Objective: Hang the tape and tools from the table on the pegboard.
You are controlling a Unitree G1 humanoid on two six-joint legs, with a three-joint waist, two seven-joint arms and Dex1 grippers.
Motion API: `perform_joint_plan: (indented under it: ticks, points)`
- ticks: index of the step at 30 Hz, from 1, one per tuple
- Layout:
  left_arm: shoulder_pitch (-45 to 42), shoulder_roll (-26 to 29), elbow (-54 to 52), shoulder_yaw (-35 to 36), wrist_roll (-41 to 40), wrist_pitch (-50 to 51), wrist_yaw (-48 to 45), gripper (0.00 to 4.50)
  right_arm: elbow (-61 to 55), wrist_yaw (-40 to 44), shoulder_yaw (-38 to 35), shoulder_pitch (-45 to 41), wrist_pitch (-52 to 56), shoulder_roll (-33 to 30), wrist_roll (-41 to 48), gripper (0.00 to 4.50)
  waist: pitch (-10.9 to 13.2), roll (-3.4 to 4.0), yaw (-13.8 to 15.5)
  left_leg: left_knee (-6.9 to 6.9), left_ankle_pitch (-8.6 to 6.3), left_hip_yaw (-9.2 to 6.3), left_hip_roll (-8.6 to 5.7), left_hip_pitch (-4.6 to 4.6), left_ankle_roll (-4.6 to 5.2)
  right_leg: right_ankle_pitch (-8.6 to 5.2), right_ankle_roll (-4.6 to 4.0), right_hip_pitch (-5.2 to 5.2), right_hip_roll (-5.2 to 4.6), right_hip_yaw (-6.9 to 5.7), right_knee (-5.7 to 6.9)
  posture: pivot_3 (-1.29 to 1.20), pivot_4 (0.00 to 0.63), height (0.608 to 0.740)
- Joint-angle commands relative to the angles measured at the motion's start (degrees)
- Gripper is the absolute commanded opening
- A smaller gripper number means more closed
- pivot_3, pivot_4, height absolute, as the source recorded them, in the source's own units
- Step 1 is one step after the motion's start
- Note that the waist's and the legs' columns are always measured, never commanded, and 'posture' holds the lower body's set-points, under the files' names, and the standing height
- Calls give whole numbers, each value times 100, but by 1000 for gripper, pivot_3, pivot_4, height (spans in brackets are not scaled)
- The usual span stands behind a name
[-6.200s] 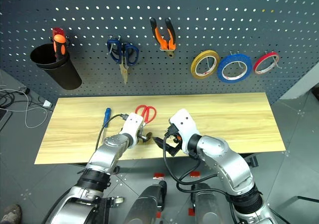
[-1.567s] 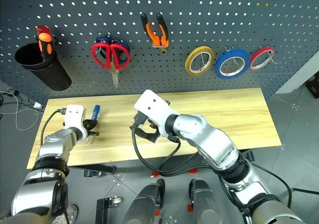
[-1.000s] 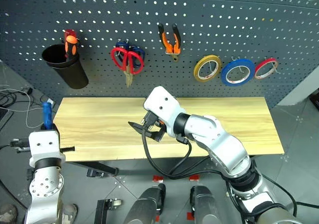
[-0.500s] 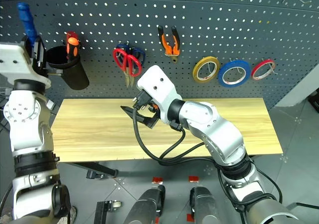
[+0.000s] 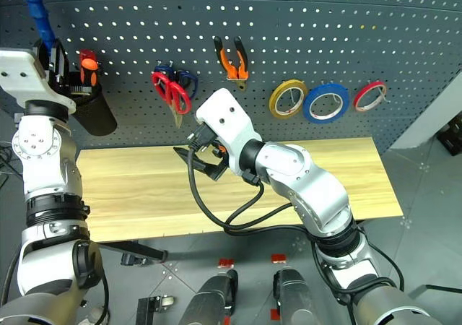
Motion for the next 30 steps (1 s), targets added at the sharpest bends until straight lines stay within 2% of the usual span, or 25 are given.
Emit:
perform_joint_plan:
  ticks: [1, 3, 4, 11, 14, 19, 22, 25, 28, 30]
  points:
    - [46, 196, 97, 111, 121, -249, 262, 506, -127, 5, -6, -146, -80, 70, 23, 4500, 0, 0, 7, 0, 0, -1, 0, 0, 0, 0, 0, 0, 0, -1, 1, -85, 198, 740]
    - [91, 151, 149, 135, 43, -285, 278, 506, -140, 13, 1, -143, -75, 73, 28, 4500, -1, -1, 3, 2, 0, 0, -1, 0, 0, 0, 0, 1, 0, 0, 1, -81, 197, 740]
    - [123, 123, 164, 140, 0, -311, 265, 1216, -140, 18, 5, -141, -76, 73, 24, 4500, -1, 0, 2, 2, -1, 3, -1, 0, 2, 1, 0, 1, 0, 3, 1, -81, 197, 740]
    - [207, -122, -65, 89, -180, -309, 282, 3199, -145, 38, 2, -102, -93, 30, 8, 4500, -2, -1, 21, 4, -1, 3, -2, 0, 2, 1, 1, 1, 0, 3, 2, -81, 198, 740]
    - [400, -212, -626, 22, -152, -261, 266, 3199, -176, 43, 7, -55, -126, -28, -15, 4500, -2, -2, 21, 6, -1, 3, -3, 0, 3, 3, 3, 2, -1, 4, 1, -81, 198, 740]
    - [1512, -497, -2827, -478, -91, 195, -69, 3199, -490, 147, -238, 450, -273, -213, 193, 4500, -24, -1, 29, 4, -3, 11, -3, 0, 4, 3, 3, 3, -1, 15, -6, -55, 183, 740]
    - [2306, -715, -3592, -602, -129, 948, -42, 3199, -765, 345, -561, 1056, -341, -317, 544, 4500, -79, 22, 48, 2, -4, 13, -2, 0, 6, 3, 3, 3, -1, 18, -7, -35, 178, 740]
    - [2794, -882, -3947, -703, -280, 1756, -80, 3199, -789, 413, -651, 1537, -591, -502, 529, 4500, -115, 29, 51, 2, -9, 17, 1, 9, 16, 4, 2, 8, 3, 21, 3, -20, 172, 740]
    - [3338, -1292, -3921, -619, -668, 3076, 146, 3199, -24, -143, -699, 2414, -2130, -661, -438, 4500, -217, 44, 116, 2, -16, 13, 4, 23, 28, 5, 0, 23, 7, 16, 2, -15, 167, 740]
    - [3456, -1408, -3961, -566, -568, 3498, 387, 3199, 535, -470, -854, 2764, -3008, -631, -848, 4500, -257, 48, 159, 2, -18, 16, 3, 52, 31, 3, 2, 56, 7, 16, -3, -10, 156, 740]
